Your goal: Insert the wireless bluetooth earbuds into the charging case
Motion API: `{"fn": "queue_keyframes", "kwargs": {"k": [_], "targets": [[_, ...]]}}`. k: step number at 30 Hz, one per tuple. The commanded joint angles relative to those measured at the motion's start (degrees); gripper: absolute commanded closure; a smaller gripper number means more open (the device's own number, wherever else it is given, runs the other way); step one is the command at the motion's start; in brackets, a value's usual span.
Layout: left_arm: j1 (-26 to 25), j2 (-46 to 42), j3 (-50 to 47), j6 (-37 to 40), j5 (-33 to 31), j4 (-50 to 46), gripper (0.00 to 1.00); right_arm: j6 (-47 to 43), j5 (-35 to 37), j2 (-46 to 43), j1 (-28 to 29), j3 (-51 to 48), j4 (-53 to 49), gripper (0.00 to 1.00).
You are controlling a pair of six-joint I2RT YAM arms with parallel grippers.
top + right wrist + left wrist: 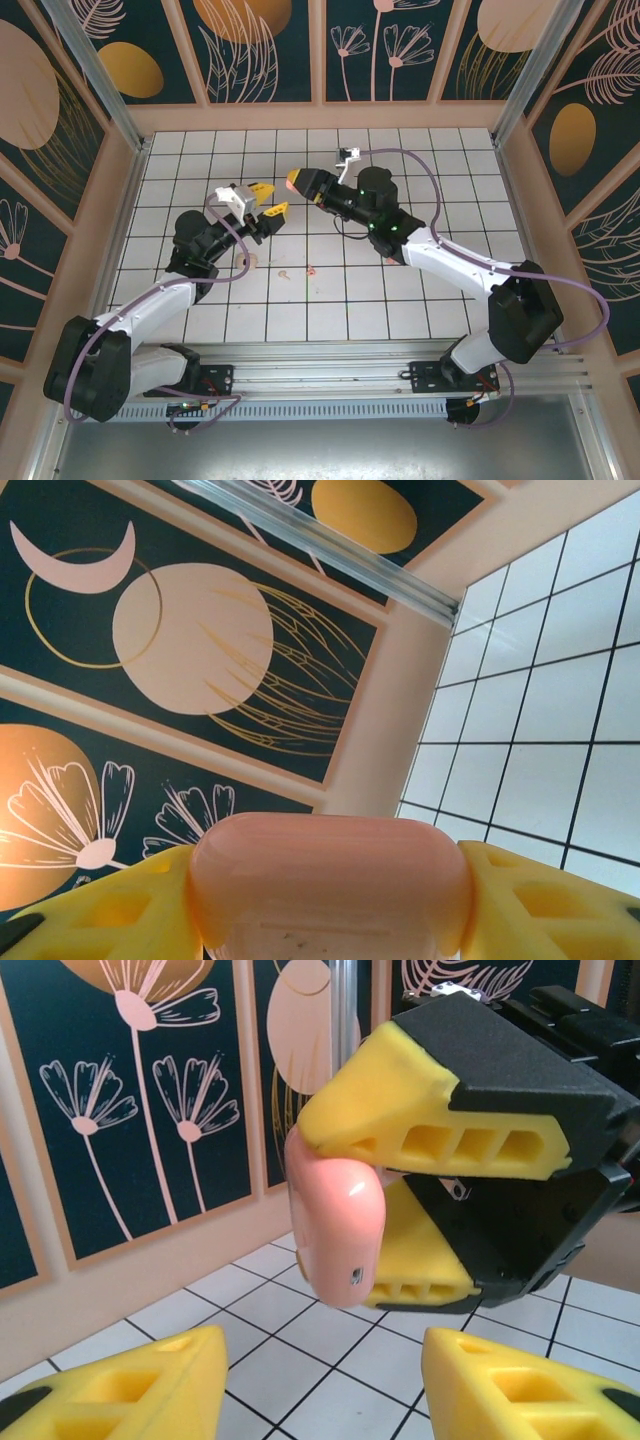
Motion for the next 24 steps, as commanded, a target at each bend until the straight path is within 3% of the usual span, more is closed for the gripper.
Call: {"fn": "queue_keyframes", "kwargs": {"k": [1,24], "targets": [[-0.79,1.18,1.61,-1.62,-1.09,3.92,0.49,0.96,-0.60,-1.30,0.85,-0.68,3.20,0.46],[-2.04,1.35,2.99,-5.16,-2.37,5.27,0.55,1.23,-0.76,-0.29,3.72,-0.42,2.91,0.46]]}}
